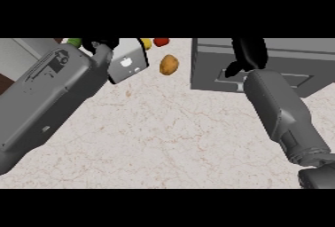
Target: Pick up the can, place it into the drawer and close the drawer
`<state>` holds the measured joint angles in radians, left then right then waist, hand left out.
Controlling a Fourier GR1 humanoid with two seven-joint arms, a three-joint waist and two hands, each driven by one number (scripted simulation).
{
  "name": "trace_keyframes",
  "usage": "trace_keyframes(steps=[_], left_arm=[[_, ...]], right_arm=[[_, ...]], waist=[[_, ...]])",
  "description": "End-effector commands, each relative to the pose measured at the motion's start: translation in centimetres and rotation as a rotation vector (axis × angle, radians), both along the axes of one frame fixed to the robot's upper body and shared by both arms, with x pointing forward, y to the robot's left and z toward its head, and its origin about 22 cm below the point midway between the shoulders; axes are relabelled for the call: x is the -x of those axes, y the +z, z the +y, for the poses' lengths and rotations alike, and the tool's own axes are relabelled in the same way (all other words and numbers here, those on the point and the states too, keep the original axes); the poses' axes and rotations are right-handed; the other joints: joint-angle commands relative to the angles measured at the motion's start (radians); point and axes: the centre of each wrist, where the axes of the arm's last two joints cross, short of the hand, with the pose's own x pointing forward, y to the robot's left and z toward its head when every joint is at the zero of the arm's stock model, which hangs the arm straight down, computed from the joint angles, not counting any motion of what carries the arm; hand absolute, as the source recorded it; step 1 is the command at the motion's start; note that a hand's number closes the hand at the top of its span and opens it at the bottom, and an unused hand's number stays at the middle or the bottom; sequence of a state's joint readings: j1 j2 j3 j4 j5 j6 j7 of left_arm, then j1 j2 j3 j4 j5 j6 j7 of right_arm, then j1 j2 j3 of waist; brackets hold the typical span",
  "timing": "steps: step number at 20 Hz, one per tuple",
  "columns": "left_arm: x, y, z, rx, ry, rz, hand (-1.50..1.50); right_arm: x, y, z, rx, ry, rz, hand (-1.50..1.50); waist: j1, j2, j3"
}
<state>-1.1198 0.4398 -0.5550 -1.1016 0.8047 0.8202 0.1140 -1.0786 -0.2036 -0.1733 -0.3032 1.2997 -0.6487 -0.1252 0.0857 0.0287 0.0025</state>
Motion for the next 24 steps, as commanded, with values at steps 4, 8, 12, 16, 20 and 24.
trace_keyframes(steps=[4,8,12,16,20,24], left_arm=[[1.0,-0.2,0.0,0.007,-0.019,0.003,-1.50],[1.8,-0.1,-0.2,0.003,-0.041,-0.008,-1.50],[1.6,0.2,0.0,0.015,-0.043,0.018,-1.50],[1.6,0.7,0.9,0.012,-0.020,0.010,-1.50],[1.9,0.5,1.2,-0.003,-0.023,0.021,-1.50],[2.0,1.0,1.6,0.014,-0.030,0.006,-1.50]], right_arm=[[-1.1,2.8,-1.1,0.007,-0.035,-0.050,-1.50],[-2.1,6.2,-1.8,-0.032,-0.056,-0.049,-1.50],[-2.1,5.8,2.2,-0.182,0.115,0.052,-1.50],[-2.0,4.8,2.3,-0.495,0.144,0.108,-1.50],[-2.2,5.5,1.5,-0.673,0.166,0.118,-1.50],[-2.2,5.7,1.1,-0.722,0.208,0.126,-1.50]], waist=[[0.019,0.005,0.000],[0.038,0.004,0.001],[0.038,0.008,0.003],[0.029,0.000,0.005],[0.027,-0.001,0.003],[0.017,0.002,0.001]])
